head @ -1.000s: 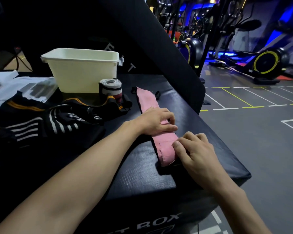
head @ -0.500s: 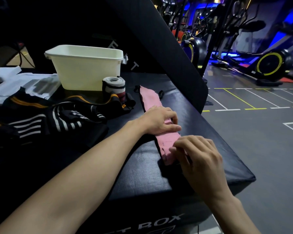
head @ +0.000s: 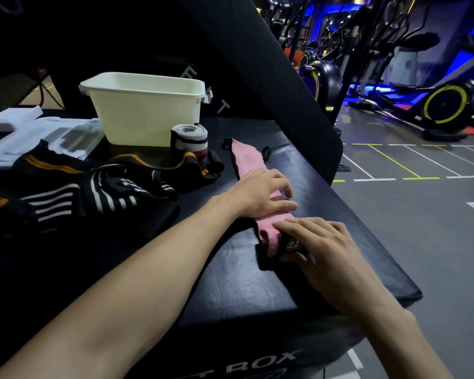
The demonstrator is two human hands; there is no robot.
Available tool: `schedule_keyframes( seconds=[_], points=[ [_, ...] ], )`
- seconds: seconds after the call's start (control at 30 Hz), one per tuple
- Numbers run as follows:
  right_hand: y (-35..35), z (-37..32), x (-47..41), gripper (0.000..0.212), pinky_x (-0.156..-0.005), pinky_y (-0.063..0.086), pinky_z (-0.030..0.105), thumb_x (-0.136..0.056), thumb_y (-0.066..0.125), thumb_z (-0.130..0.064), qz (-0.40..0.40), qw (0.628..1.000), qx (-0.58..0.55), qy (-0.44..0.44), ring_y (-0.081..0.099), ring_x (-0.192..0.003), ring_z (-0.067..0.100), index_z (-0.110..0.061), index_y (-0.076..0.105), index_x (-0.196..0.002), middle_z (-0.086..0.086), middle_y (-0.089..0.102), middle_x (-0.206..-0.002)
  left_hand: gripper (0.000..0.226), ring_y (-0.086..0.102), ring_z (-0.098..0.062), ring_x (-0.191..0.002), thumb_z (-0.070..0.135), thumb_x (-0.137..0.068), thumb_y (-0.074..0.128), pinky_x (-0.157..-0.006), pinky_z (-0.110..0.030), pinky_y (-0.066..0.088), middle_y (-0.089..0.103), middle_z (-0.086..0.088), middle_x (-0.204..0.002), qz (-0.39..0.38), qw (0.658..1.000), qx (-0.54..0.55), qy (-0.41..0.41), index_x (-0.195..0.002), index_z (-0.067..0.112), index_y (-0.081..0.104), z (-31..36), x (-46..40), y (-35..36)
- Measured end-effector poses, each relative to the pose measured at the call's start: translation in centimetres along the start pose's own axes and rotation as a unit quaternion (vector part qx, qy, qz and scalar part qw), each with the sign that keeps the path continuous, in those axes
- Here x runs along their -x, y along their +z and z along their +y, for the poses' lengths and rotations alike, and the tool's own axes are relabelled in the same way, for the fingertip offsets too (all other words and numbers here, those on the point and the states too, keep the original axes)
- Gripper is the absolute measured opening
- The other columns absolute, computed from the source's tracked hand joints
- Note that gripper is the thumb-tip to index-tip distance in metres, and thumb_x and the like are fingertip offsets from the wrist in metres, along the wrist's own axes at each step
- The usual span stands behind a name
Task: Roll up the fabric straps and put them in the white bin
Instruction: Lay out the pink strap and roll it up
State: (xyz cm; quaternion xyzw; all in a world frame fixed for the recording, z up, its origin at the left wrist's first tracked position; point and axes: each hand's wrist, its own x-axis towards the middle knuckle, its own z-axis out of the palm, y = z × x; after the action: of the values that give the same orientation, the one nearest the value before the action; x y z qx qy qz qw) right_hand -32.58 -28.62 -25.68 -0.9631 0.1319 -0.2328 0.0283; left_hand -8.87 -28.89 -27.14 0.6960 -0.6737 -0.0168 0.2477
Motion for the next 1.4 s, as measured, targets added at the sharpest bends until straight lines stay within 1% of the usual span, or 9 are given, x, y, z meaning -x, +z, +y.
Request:
schedule_keyframes(
  seconds=[0.27, 0.53, 0.67, 0.73, 0.83, 0.9, 1.07, 1.2, 1.4],
  points=[
    [-2.2, -1.2, -0.1, 0.036, -0.087, 0.036, 0.034, -0.083, 0.038, -0.068, -0.114, 0.992, -0.042, 0.023, 0.047, -0.086, -0.005, -0.045, 0.037, -0.111, -0.028, 0.054, -0.09, 0.041, 0.041, -0.02, -0.133, 0.069, -0.086, 0.064, -0.115, -0.038, 0.025, 0.052, 0.011, -0.141, -0.044, 0.999, -0.014, -0.003, -0.117, 0.042, 0.067, 1.5, 0.6, 0.0],
    [-2.8, -2.5, -0.7, 0.029, -0.076, 0.029, 0.034, -0.095, 0.045, -0.063, -0.112, 0.991, -0.043, 0.06, 0.041, -0.073, -0.009, -0.037, 0.045, -0.108, -0.023, 0.046, -0.075, 0.043, 0.049, -0.024, -0.127, 0.058, -0.093, 0.064, -0.114, -0.042, 0.032, 0.058, 0.004, -0.137, 0.013, 0.999, -0.018, -0.032, -0.126, 0.032, 0.065, 1.5, 0.8, -0.8],
    [-3.2, -2.8, -0.6, 0.03, -0.075, 0.028, 0.032, -0.094, 0.053, -0.057, -0.134, 0.986, -0.063, 0.081, 0.041, -0.075, -0.012, -0.038, 0.047, -0.117, -0.024, 0.044, -0.077, 0.054, 0.05, -0.031, -0.126, 0.053, -0.09, 0.069, -0.109, -0.044, 0.041, 0.054, -0.003, -0.138, 0.069, 0.986, 0.007, -0.153, -0.133, 0.021, 0.06, 0.6, 1.6, -3.0],
    [-3.1, -2.9, -0.5, 0.03, -0.076, 0.028, 0.032, -0.096, 0.053, -0.056, -0.135, 0.985, -0.071, 0.084, 0.042, -0.078, -0.009, -0.038, 0.046, -0.119, -0.025, 0.044, -0.079, 0.054, 0.052, -0.034, -0.121, 0.059, -0.087, 0.067, -0.105, -0.047, 0.045, 0.055, -0.009, -0.125, 0.051, 0.973, -0.023, -0.225, -0.119, 0.015, 0.064, 0.1, 2.0, -3.7],
    [-3.1, -2.9, -0.6, 0.027, -0.077, 0.032, 0.032, -0.098, 0.052, -0.051, -0.138, 0.985, -0.073, 0.074, 0.039, -0.081, 0.004, -0.035, 0.046, -0.12, -0.023, 0.045, -0.081, 0.055, 0.056, -0.036, -0.111, 0.071, -0.082, 0.062, -0.091, -0.044, 0.05, 0.051, -0.001, -0.088, 0.02, 0.961, -0.051, -0.273, -0.07, 0.018, 0.057, 0.1, 2.4, -3.8],
    [-3.2, -2.9, -0.6, 0.023, -0.078, 0.036, 0.033, -0.1, 0.051, -0.049, -0.141, 0.985, -0.077, 0.067, 0.043, -0.085, 0.009, -0.034, 0.046, -0.117, -0.021, 0.046, -0.082, 0.055, 0.061, -0.035, -0.103, 0.069, -0.077, 0.068, -0.077, -0.038, 0.046, 0.049, 0.003, -0.071, 0.038, 0.957, -0.042, -0.286, -0.06, 0.019, 0.051, 0.6, 2.4, -3.8],
    [-2.9, -2.7, -0.4, 0.017, -0.075, 0.033, 0.034, -0.102, 0.05, -0.045, -0.135, 0.985, -0.086, 0.056, 0.042, -0.087, 0.01, -0.034, 0.044, -0.115, -0.02, 0.046, -0.085, 0.04, 0.065, -0.026, -0.107, 0.053, -0.074, 0.083, -0.079, -0.033, 0.047, 0.07, 0.003, -0.108, 0.106, 0.953, -0.069, -0.275, -0.097, 0.021, 0.074, 2.2, 1.8, -3.3],
    [-2.3, -2.8, -0.1, 0.017, -0.076, 0.03, 0.034, -0.104, 0.046, -0.044, -0.125, 0.989, -0.063, 0.047, 0.039, -0.092, 0.011, -0.033, 0.044, -0.117, -0.019, 0.046, -0.09, 0.03, 0.067, -0.024, -0.105, 0.044, -0.078, 0.084, -0.094, -0.038, 0.051, 0.074, 0.001, -0.105, 0.077, 0.955, 0.043, -0.284, -0.087, 0.027, 0.062, 1.4, 1.6, -3.0],
    [-2.2, -2.3, -0.2, 0.023, -0.074, 0.024, 0.027, -0.103, 0.049, -0.041, -0.123, 0.99, -0.071, 0.025, 0.031, -0.085, 0.006, -0.028, 0.049, -0.122, -0.019, 0.043, -0.091, 0.03, 0.059, -0.034, -0.112, 0.047, -0.098, 0.062, -0.082, -0.037, 0.036, 0.066, -0.012, -0.113, 0.07, 0.968, -0.077, -0.228, -0.109, 0.02, 0.054, 2.3, 1.3, -2.9]
  ],
)
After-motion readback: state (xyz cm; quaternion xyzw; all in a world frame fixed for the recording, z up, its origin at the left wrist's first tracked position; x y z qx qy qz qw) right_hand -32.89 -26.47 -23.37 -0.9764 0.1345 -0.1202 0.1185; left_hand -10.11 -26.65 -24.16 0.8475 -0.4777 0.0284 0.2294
